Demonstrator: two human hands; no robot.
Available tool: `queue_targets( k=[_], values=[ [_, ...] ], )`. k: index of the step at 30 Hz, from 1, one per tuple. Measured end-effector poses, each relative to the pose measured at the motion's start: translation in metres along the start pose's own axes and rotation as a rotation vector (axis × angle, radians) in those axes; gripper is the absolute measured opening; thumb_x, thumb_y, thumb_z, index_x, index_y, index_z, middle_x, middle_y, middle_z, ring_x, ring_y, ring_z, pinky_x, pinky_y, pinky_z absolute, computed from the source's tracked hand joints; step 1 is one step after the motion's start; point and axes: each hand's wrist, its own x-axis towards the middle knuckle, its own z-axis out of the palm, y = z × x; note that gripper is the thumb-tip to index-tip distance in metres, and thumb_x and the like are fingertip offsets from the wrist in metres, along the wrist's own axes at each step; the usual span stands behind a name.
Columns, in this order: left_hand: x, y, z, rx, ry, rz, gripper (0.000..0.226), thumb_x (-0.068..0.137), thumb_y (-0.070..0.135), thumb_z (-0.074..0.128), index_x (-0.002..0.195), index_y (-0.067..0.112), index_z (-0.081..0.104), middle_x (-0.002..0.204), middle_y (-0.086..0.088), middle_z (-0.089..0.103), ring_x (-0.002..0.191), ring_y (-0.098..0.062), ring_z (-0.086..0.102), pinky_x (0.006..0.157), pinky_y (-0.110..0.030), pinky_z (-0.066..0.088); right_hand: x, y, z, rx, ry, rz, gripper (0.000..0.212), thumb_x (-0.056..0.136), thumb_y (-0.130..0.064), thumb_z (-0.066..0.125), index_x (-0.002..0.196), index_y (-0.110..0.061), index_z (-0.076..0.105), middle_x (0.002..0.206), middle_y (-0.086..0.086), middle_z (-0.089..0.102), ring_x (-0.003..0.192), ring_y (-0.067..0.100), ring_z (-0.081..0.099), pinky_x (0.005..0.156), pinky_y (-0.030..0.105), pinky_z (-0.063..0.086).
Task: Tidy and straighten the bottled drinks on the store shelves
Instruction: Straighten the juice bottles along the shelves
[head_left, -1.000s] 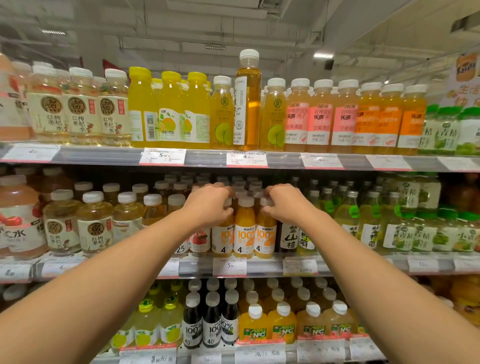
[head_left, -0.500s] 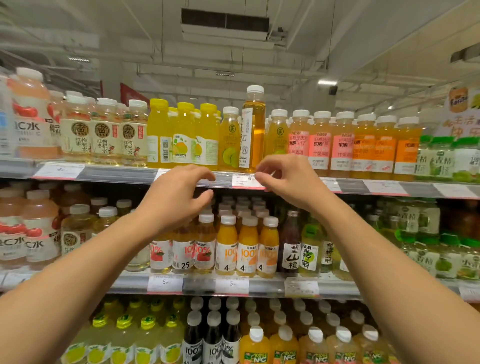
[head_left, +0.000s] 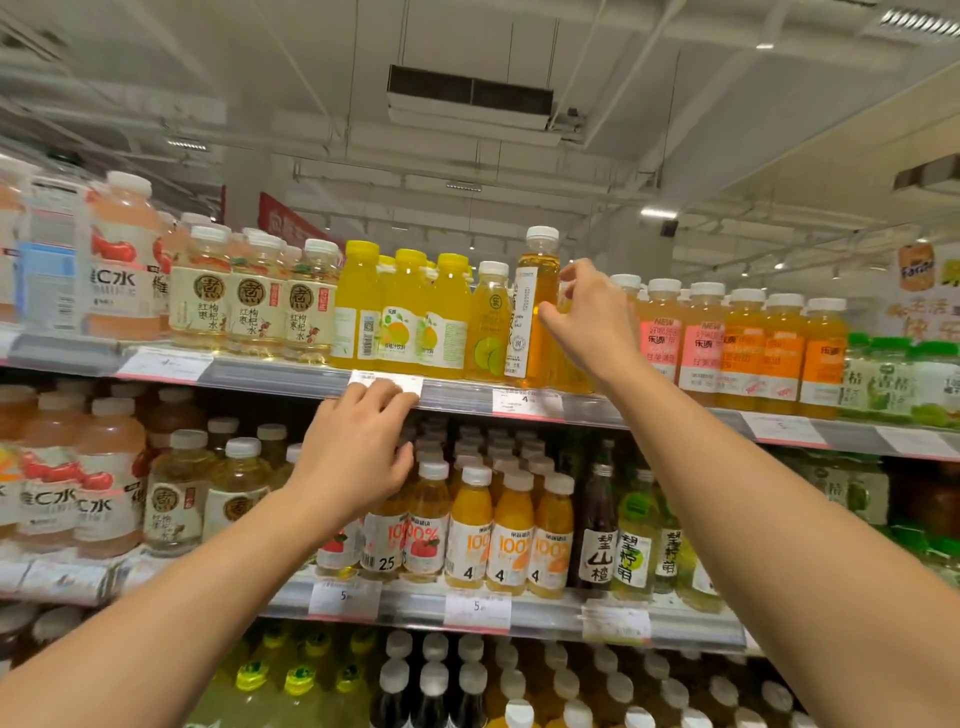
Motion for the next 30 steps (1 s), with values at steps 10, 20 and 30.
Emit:
queue_targets(
  k=[10,20,30],
  values=[
    [-0.002,-0.007,0.004,-0.014,0.028,0.062,0.05,0.081,0.034,0.067,0.128,0.018,0.061,0.119,-0.002,0.062,0.105,-0.026,0.059,0.073,-0.038,0.056,0.021,-0.025,0.018,-0.132,0.018,0.138,0.069,0.089,-0.064,0.064,0.131,-0.013,0.046,0.117,0.01,0.068,0.105,0.034,0.066,0.084,0.049,0.057],
    [0.0,-0.017,0.009,-0.047,0.032,0.117,0.053,0.08,0.036,0.067,0.129,0.018,0.061,0.119,-0.001,0.061,0.104,-0.026,0.057,0.07,-0.038,0.056,0.017,-0.041,0.022,-0.221,-0.006,0.263,0.079,0.082,-0.064,0.074,0.133,-0.012,0.042,0.109,0.011,0.068,0.102,0.035,0.067,0.073,0.04,0.049],
    [-0.003,-0.025,0.005,-0.045,-0.016,0.161,0.055,0.084,0.039,0.061,0.134,0.018,0.053,0.127,-0.003,0.057,0.111,-0.027,0.053,0.072,-0.037,0.052,-0.045,-0.067,-0.005,0.049,0.113,0.116,0.071,0.077,-0.047,0.079,0.133,-0.021,0.044,0.098,-0.008,0.067,0.084,0.014,0.067,0.069,0.03,0.058]
  ],
)
